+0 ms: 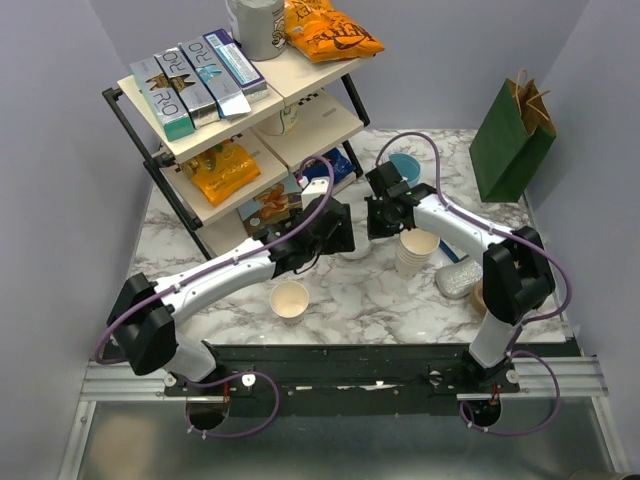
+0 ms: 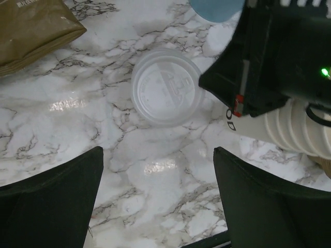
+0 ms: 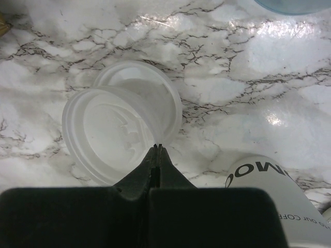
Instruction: Pack the takeout coffee
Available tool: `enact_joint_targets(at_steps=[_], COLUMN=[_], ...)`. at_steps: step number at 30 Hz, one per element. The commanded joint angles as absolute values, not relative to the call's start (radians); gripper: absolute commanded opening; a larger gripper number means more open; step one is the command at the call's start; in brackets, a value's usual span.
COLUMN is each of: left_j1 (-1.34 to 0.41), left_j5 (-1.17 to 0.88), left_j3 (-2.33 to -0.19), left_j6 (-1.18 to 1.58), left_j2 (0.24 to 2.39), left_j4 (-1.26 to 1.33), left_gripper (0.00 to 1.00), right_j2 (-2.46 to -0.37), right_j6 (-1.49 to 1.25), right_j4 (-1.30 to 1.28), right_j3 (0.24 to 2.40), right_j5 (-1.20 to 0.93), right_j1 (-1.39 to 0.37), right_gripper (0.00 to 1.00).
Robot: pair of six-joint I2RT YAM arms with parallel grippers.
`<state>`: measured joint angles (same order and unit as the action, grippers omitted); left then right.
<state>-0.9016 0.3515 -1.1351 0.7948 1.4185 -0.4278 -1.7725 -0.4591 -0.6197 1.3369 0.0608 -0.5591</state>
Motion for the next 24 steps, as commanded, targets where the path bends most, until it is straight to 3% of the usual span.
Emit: enact_joint_targets(at_steps=[1, 13, 20, 24], left_j1=[-0.861, -0.809, -0.785, -0.776], left_j5=[0.304, 0.316, 0.302, 0.291], left_j3=[-1.181, -1.305, -1.313, -1.31], left_j6=[0.828, 0.85, 0.851, 0.853], left_j2=[1.485, 1.687, 1.732, 1.747], left_j4=[-0.427, -0.483, -0.471, -0.459], left_gripper=[0.88, 0.78, 0.69, 0.69], right_j2=[-1.71, -1.706, -1.713, -1.709], right_j6=[-0.433, -0.43, -0.429, -0.43], right_j4=[-0.588, -0.577, -0.577, -0.571], right_j3=[1.304, 1.301, 1.302, 1.299], right_j5=[0.048, 0.04, 0.032, 0.018], right_j1=[-0.551, -0.545, -0.537, -0.534], right_gripper=[0.01, 0.01, 0.01, 0.01])
